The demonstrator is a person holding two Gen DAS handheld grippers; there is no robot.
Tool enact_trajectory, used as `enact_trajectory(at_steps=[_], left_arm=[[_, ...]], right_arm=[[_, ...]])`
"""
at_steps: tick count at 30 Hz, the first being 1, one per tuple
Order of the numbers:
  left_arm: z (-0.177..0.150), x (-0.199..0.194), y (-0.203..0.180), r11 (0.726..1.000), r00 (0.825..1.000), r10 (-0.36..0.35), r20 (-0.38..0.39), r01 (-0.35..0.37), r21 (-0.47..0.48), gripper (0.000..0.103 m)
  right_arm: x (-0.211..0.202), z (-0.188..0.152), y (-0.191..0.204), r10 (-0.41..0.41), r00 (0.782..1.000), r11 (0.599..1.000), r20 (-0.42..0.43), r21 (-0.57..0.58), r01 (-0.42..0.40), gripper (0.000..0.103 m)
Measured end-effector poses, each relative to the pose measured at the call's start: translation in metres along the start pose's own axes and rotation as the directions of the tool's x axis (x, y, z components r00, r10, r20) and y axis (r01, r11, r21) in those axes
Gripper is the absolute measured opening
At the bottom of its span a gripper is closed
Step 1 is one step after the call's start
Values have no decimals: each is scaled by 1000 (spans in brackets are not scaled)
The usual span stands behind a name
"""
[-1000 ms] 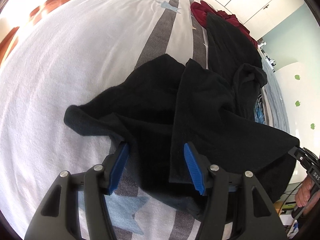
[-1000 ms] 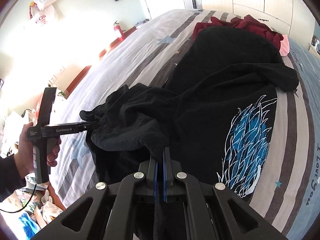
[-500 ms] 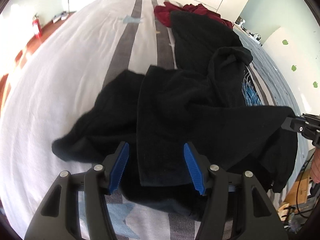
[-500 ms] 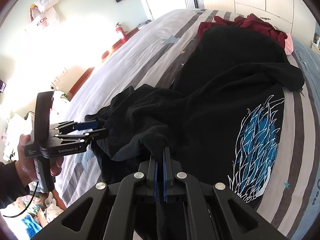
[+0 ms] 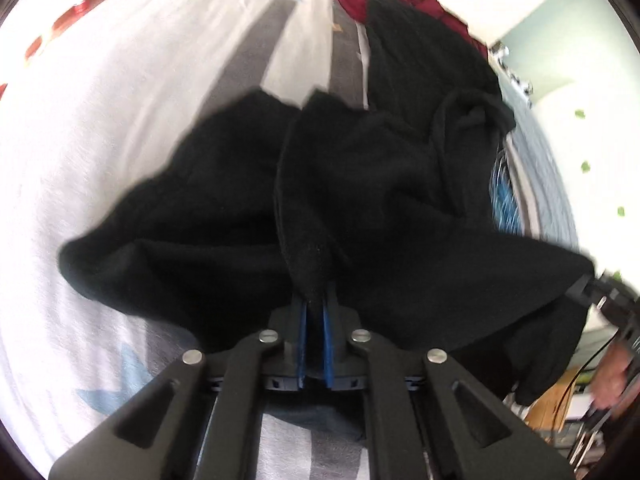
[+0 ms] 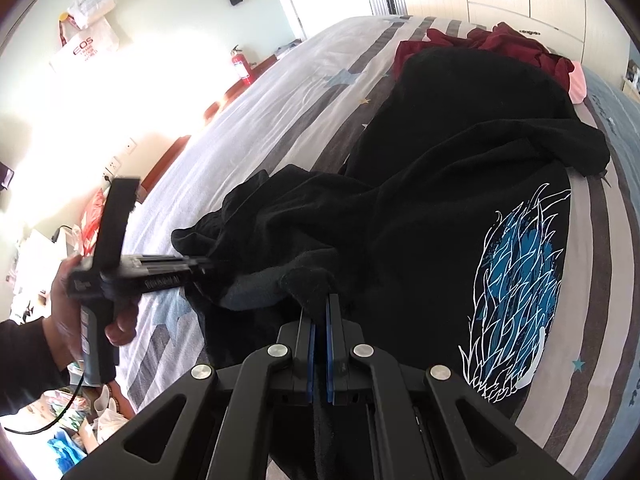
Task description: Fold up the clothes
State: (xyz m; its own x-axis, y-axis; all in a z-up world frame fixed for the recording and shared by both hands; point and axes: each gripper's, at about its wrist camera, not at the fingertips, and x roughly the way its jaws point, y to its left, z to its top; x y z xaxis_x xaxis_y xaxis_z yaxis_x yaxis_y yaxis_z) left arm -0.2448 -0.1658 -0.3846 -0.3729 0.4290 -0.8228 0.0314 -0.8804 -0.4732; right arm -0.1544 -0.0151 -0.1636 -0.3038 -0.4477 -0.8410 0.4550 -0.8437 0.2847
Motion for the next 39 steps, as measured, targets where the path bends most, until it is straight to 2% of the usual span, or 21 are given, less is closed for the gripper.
enact_trajectory(at_steps=[4, 7, 11, 13, 16, 19, 21, 23, 25, 27, 33, 36, 39], left_arm=[[29, -33, 18, 996, 994, -40, 105, 49, -81, 5], [58, -39, 19, 995, 990, -50, 131, 61, -80, 4], [61, -72, 22, 997, 986, -43, 159, 53, -64, 4], [61, -85, 27, 996, 983, -48, 177, 61, -66, 4], [59, -110, 46, 996, 979, -47, 198, 61, -67, 4], [56, -107, 60, 997, 984, -6, 180, 19, -71, 4], [54, -93, 70, 998, 989, 45, 140, -37, -57, 4], [47, -68, 84, 994, 993, 101, 69, -98, -46, 4], [39, -38, 95, 988, 989, 150, 0, -150, -29, 4], [34, -19, 100, 985, 984, 172, -37, -173, -18, 4], [34, -10, 103, 985, 985, 171, -37, -172, -34, 5], [33, -10, 107, 980, 980, 194, -39, -195, -49, 13], [34, -25, 110, 972, 977, 213, 9, -211, -102, 23]], right_arm=[[-1, -3, 8, 8, 1000, 1000, -3, -28, -8, 4], [1, -7, 26, 33, 999, 996, -17, -77, -34, 4], [10, -17, 61, 107, 992, 983, -61, -144, -115, 4], [15, -22, 77, 113, 991, 977, -77, -172, -125, 4], [21, -25, 90, 149, 985, 975, -89, -151, -161, 4], [30, -28, 104, 162, 981, 972, -104, -157, -177, 4], [40, -34, 113, 159, 980, 970, -122, -163, -178, 4], [61, -44, 118, 128, 979, 973, -159, -170, -155, 4], [83, -55, 121, 89, 976, 977, -197, -175, -125, 4], [103, -67, 121, 47, 973, 979, -226, -185, -90, 4], [120, -80, 122, -1, 972, 977, -237, -207, -49, 5], [118, -85, 123, -10, 972, 974, -236, -222, -44, 8], [105, -90, 120, 1, 974, 970, -227, -236, -56, 8]])
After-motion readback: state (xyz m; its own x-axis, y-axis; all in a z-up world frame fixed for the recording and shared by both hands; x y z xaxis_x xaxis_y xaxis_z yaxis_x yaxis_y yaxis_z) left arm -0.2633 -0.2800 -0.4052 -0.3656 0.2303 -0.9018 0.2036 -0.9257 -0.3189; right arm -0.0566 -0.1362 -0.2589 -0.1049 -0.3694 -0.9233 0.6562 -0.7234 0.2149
